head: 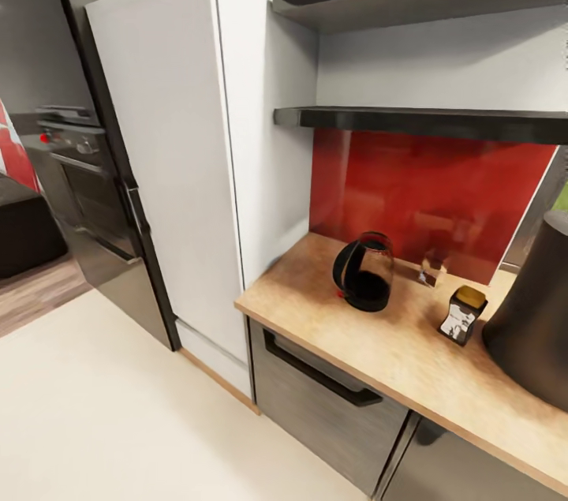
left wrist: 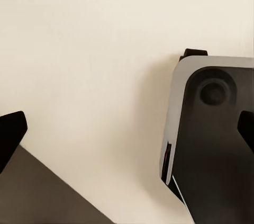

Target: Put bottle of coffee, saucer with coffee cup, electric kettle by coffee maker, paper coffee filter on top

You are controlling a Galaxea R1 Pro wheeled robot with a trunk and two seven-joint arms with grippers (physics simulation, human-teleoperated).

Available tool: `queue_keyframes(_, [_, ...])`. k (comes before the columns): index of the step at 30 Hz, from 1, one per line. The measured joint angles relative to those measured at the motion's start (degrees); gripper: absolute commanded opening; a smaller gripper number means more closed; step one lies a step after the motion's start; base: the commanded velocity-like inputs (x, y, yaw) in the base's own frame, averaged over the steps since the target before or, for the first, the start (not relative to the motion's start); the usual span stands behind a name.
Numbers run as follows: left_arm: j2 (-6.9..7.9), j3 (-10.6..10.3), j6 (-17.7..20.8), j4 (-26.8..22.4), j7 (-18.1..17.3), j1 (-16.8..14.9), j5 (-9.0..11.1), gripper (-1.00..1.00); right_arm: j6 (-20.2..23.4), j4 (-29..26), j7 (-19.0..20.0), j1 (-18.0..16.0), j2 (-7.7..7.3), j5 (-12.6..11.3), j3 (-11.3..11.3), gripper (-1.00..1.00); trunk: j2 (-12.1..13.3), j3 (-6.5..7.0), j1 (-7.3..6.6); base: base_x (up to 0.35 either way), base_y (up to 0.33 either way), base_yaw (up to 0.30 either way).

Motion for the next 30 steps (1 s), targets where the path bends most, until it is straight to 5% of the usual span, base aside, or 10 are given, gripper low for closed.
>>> queue_keyframes(15, [0.0, 0.0, 0.0, -0.1, 0.0, 0.0, 0.1, 1.0, 0.0, 0.0, 0.0, 0.0, 0.0, -0.1, 0.0, 1.0, 0.0, 0.0, 0.01, 0.237, 0.195, -0.298])
queue_keyframes(30, [0.04, 0.0, 0.0, -0.1, 0.0, 0.0, 0.2, 1.0, 0.0, 0.0, 0.1, 0.0, 0.0, -0.1, 0.0, 1.0, 0.0, 0.0, 0.03, 0.033, 0.025, -0.3])
